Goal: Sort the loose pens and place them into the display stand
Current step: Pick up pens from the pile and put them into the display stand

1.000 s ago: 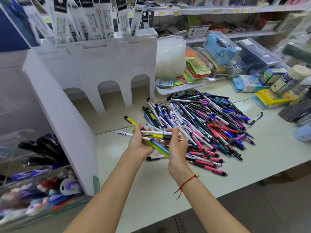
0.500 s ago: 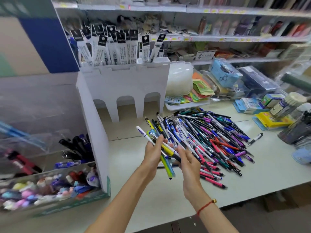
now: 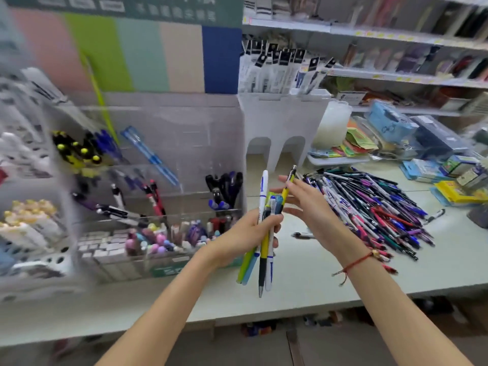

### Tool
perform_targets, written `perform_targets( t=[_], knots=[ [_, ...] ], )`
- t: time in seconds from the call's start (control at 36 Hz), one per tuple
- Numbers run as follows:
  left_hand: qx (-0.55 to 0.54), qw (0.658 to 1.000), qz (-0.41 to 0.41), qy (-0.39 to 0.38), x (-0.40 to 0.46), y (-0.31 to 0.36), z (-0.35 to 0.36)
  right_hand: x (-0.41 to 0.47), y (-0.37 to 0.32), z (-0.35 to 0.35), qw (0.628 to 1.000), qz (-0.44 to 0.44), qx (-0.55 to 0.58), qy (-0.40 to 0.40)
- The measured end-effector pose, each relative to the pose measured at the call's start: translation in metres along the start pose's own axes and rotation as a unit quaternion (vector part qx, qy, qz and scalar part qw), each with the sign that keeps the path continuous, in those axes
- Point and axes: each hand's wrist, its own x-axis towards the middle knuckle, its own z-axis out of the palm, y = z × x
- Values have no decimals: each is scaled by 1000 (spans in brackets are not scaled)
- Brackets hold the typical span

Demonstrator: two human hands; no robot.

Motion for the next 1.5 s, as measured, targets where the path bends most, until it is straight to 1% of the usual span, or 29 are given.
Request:
perform_targets(
  t=[0.08,0.14,0.25,0.36,0.44,0.47,0.58,0.64,0.67,0.75,0.86,0.92,0.94,1.0,1.08,1.17,1.25,1.31,1.39,1.44,1.47,1.5],
  knots=[
    [21,999,17,26,-34,-6,-39,-14,-2,45,999,-17,-18,-26],
    [24,998,23,51,-56,-10,-64,-24,-4,78,999,-26,-9,-37],
    [41,994,11,101,-93,-21,-112,-37,-7,138,998,-54,10,-28],
    [-35,989,17,145,-122,-27,-148,-46,-13,182,995,-97,8,8],
    [-108,979,57,160,-142,-22,-165,-50,-24,207,989,-138,36,36],
    [-119,973,74,182,-148,-21,-171,-51,-29,214,986,-154,46,50],
    [-151,930,113,316,-165,-29,-191,-47,-55,240,970,-217,50,102],
    [-207,904,120,356,-171,-36,-197,-41,-66,256,961,-248,42,115],
    [-237,893,118,363,-174,-40,-198,-36,-69,264,957,-261,31,121],
    [-342,861,109,361,-178,-46,-200,-18,-72,285,946,-289,-32,142],
    [-490,802,132,314,-180,-48,-209,2,-73,302,925,-329,-93,164],
    [-541,775,139,295,-180,-49,-214,12,-72,308,915,-343,-114,181],
    [-555,768,143,287,-180,-50,-215,15,-72,310,908,-353,-132,183],
    [-562,764,146,281,-180,-51,-215,21,-71,314,889,-379,-193,171],
    [-543,775,146,289,-180,-51,-213,25,-68,317,853,-391,-299,172],
    [-508,794,145,301,-182,-47,-213,28,-66,318,827,-402,-347,186],
    [-484,805,135,314,-183,-47,-214,28,-59,318,774,-451,-400,193],
    [-481,807,130,315,-184,-48,-215,27,-53,320,757,-457,-427,189],
    [-482,806,123,322,-185,-45,-215,25,-50,319,764,-434,-441,182],
    [-476,805,128,328,-184,-42,-214,21,-53,316,780,-415,-437,170],
    [-473,805,135,332,-184,-40,-213,17,-53,314,796,-401,-426,152],
    [-469,805,141,335,-183,-38,-212,11,-53,312,822,-384,-401,131]
  ],
)
